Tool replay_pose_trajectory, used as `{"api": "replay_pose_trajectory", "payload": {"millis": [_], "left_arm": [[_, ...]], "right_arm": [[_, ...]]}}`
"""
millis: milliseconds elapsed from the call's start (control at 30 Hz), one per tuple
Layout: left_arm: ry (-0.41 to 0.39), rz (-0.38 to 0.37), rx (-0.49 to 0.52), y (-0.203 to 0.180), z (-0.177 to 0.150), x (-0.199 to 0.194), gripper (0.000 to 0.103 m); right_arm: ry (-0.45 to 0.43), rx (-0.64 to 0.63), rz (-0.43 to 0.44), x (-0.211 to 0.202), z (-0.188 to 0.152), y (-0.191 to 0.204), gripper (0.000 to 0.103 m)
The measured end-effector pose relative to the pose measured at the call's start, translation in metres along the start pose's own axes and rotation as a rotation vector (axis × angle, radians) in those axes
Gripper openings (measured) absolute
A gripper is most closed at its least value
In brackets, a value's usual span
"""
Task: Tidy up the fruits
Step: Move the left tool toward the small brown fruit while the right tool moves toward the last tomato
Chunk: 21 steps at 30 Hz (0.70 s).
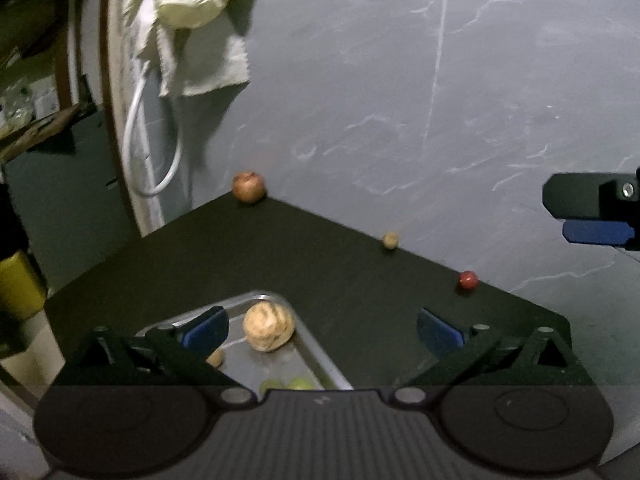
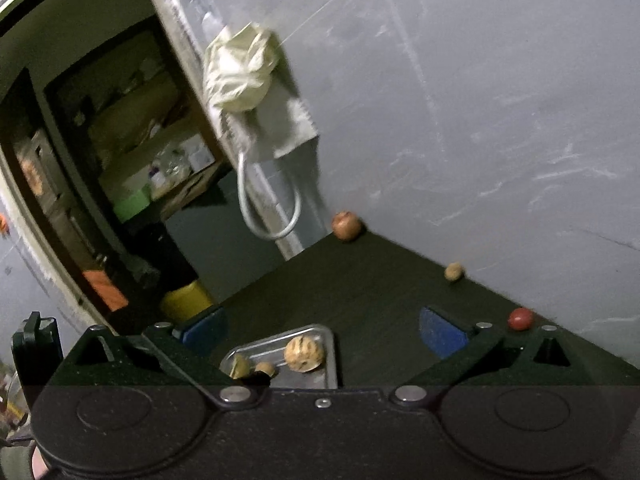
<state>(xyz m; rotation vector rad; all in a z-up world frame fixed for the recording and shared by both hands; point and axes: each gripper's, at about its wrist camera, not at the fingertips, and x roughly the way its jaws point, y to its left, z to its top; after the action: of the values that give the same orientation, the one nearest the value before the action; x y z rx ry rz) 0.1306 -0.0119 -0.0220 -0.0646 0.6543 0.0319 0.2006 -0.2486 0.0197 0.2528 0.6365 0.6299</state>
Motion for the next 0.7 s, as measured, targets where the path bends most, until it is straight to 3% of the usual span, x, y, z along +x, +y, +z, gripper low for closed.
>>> {"api": "replay_pose_trajectory", "payload": {"millis": [333,700], "left_arm": [[0.044,-0.063,0.106,-0.010,0.020,0.031,0.102],[0.096,-0.213,0.196,-0.009,0.060,0.123,0.102]], "right_arm": [[-0.018,0.103,-0.129,-0.001,-0.012,-0.031,0.102],[-0.027,0.190,-0.364,0.036,-0.022,-0.061,0.102]]}}
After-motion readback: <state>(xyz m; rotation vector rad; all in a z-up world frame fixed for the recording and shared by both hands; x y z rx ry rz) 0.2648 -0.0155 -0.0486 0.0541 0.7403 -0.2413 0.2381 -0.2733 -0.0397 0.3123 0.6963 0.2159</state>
